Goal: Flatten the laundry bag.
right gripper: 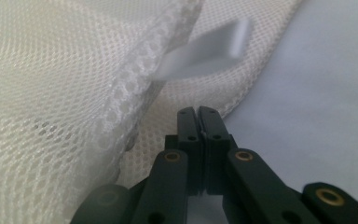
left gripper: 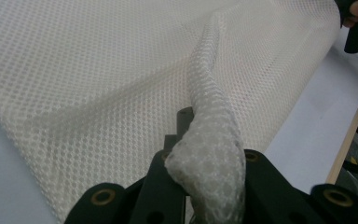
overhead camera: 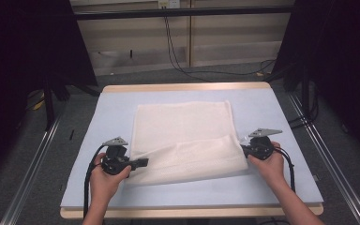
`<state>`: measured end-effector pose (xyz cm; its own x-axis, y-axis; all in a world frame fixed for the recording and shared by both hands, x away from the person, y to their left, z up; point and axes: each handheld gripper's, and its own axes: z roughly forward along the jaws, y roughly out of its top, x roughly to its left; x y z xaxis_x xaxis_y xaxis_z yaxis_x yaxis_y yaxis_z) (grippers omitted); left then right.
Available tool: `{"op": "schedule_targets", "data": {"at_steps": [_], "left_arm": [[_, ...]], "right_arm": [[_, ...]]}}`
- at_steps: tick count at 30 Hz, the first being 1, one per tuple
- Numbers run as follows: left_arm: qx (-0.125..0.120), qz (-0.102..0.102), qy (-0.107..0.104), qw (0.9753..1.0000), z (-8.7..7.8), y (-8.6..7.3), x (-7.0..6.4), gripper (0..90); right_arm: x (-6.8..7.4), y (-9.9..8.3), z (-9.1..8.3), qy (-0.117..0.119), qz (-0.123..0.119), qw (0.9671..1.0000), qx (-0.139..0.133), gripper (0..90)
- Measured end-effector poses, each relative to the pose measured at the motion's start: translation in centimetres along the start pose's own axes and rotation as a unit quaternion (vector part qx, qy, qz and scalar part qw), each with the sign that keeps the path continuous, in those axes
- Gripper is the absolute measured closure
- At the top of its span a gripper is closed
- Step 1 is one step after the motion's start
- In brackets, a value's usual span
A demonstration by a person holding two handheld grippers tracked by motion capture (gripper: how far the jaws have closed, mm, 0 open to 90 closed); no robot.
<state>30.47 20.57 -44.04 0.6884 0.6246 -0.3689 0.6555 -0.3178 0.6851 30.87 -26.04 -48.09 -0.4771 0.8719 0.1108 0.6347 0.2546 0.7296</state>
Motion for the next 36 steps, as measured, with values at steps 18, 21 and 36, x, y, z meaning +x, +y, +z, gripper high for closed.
{"op": "schedule_targets", "data": {"at_steps": [18, 21, 36], "left_arm": [[0.002, 0.012, -0.019, 0.9997, 0.6, -0.2, -1.7, 86.1], [0.002, 0.010, -0.023, 0.9997, 0.5, -0.4, -1.8, 86.1], [-0.026, -0.036, 0.005, 0.9990, -0.6, -0.2, -1.0, 48.1]], "right_arm": [[-1.6, 1.2, -1.5, 0.021, 0.038, 0.9965, -0.071, 75.5], [-1.3, 0.7, -2.3, 0.054, 0.033, 0.9946, -0.083, 81.3], [-1.1, -3.0, -4.1, 0.108, -0.024, 0.9926, -0.049, 84.0]]}}
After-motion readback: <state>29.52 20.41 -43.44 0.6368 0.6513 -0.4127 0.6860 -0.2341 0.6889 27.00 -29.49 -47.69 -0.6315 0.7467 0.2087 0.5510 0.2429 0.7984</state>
